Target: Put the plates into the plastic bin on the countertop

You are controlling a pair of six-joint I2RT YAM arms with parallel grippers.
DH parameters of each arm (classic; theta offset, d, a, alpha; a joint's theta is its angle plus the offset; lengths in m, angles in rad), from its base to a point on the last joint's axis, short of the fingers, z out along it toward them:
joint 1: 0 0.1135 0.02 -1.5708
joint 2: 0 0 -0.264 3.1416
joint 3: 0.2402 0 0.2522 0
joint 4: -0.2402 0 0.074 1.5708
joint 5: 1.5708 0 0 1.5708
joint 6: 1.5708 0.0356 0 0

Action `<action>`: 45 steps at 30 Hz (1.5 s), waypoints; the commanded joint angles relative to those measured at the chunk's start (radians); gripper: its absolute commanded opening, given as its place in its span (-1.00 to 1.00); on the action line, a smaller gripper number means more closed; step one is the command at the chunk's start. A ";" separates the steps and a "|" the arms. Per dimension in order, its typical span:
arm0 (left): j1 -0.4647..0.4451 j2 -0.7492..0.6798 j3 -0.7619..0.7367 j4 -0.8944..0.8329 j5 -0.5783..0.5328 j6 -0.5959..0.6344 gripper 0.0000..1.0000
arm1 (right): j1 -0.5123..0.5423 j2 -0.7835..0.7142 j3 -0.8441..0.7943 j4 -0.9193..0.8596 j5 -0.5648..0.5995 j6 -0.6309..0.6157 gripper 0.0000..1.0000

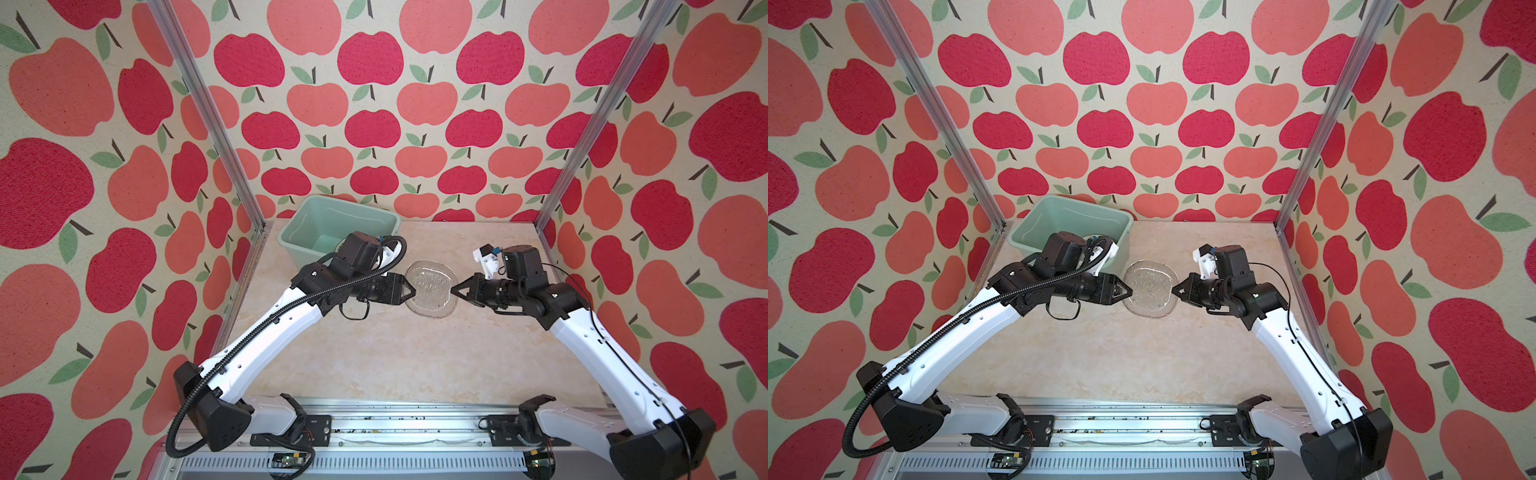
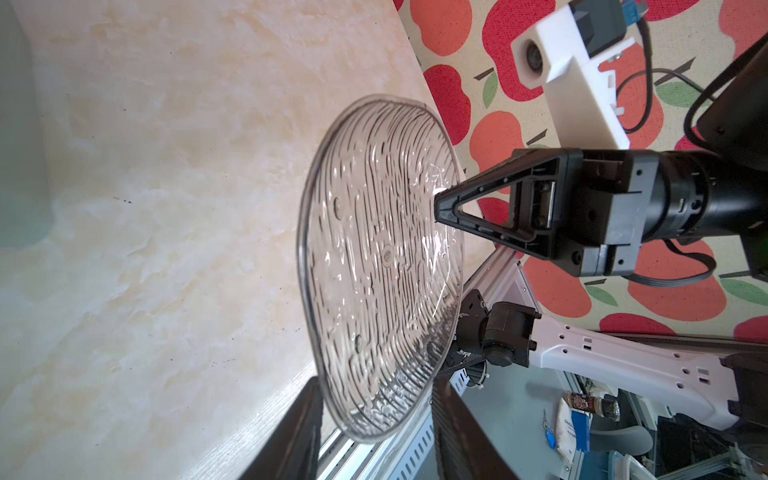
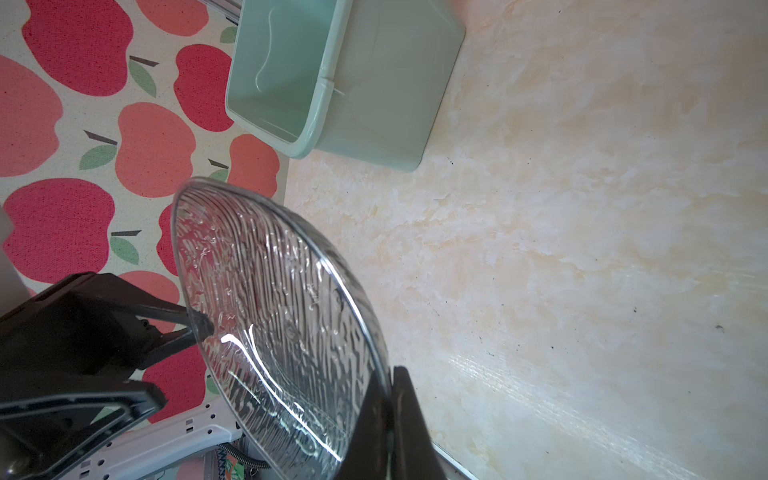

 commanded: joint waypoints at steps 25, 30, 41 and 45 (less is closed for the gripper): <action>0.107 0.039 0.068 0.063 -0.074 -0.022 -1.00 | -0.013 -0.010 0.113 -0.077 0.089 -0.068 -0.24; 0.276 0.113 0.211 -0.017 0.009 0.110 -1.00 | -0.095 -0.018 0.144 -0.101 0.083 -0.090 -0.23; 0.593 0.509 0.696 -0.339 0.064 0.436 -1.00 | -0.158 0.095 0.084 -0.081 0.041 -0.136 -0.23; 0.661 0.619 0.745 -0.323 0.087 0.440 -1.00 | -0.161 0.191 0.084 -0.055 0.028 -0.145 -0.24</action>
